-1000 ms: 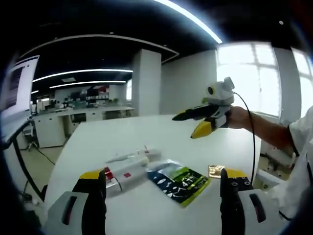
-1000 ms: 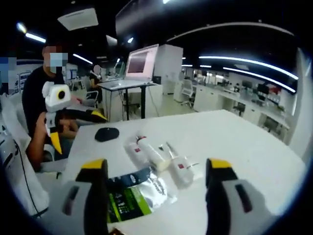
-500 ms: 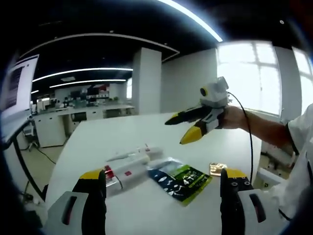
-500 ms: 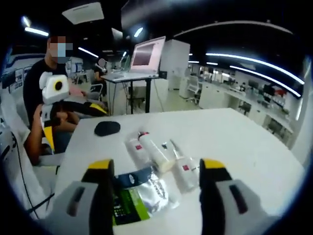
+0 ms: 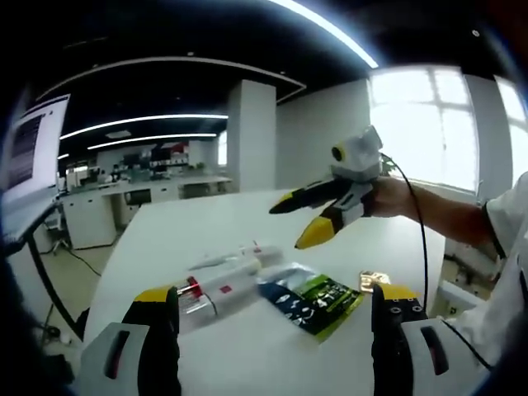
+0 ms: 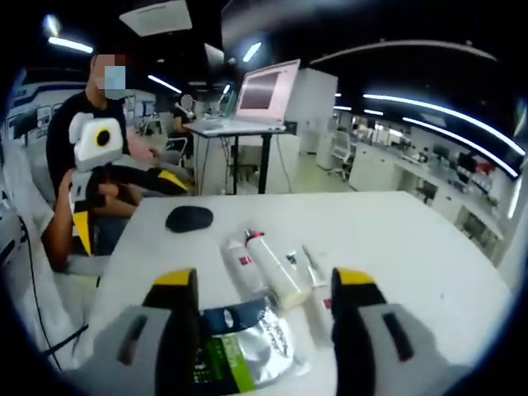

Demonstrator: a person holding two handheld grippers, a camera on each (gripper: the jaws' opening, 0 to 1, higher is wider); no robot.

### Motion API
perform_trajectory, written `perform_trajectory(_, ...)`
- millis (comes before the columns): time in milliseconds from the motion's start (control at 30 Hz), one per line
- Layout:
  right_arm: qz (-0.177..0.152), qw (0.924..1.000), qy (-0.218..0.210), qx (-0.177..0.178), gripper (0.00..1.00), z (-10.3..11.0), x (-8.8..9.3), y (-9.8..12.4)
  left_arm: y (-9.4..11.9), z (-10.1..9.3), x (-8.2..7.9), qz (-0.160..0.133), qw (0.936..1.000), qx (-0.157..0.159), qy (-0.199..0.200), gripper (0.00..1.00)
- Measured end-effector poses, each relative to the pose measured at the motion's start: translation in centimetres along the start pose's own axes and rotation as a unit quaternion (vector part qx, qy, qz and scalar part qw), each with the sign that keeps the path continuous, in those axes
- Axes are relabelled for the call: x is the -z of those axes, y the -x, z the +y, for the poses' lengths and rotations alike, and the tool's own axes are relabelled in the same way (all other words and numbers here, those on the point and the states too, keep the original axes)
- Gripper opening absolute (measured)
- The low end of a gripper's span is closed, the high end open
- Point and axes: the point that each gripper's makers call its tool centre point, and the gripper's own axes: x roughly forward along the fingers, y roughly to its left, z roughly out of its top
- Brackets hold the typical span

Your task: Arrange the skincare products in the storage area until every visible bottle or jar stands upright without overlapping.

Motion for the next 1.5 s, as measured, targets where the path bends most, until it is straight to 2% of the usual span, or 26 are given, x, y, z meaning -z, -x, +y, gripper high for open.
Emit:
perform_trajectory(267,0.006,0.9999,0.002,-0.012,0.61,-0.2,-0.3,-1.2,0.0,0.3,0.3,0.001,1.0,0.004,0.004,0.99)
perform_trajectory(933,0.034,0.9985,0.006,-0.042,0.58,1.4,-0.3,-3.7,0.1,0.1,0.5,0.006,0.9999,0.006,-0.008,0.99)
perform_trajectory(1167,0.044,0.9982,0.009,-0.04,0.58,0.6,-0.8,-4.5,0.0,-0.3,0.5,0.007,0.9999,0.012,-0.009,0.99)
perform_trajectory(1500,0.056,0.9965,0.018,-0.06,0.52,0.4,-0.9,-6.0,0.0,-1.0,0.2,0.002,0.9996,0.026,-0.007,0.99)
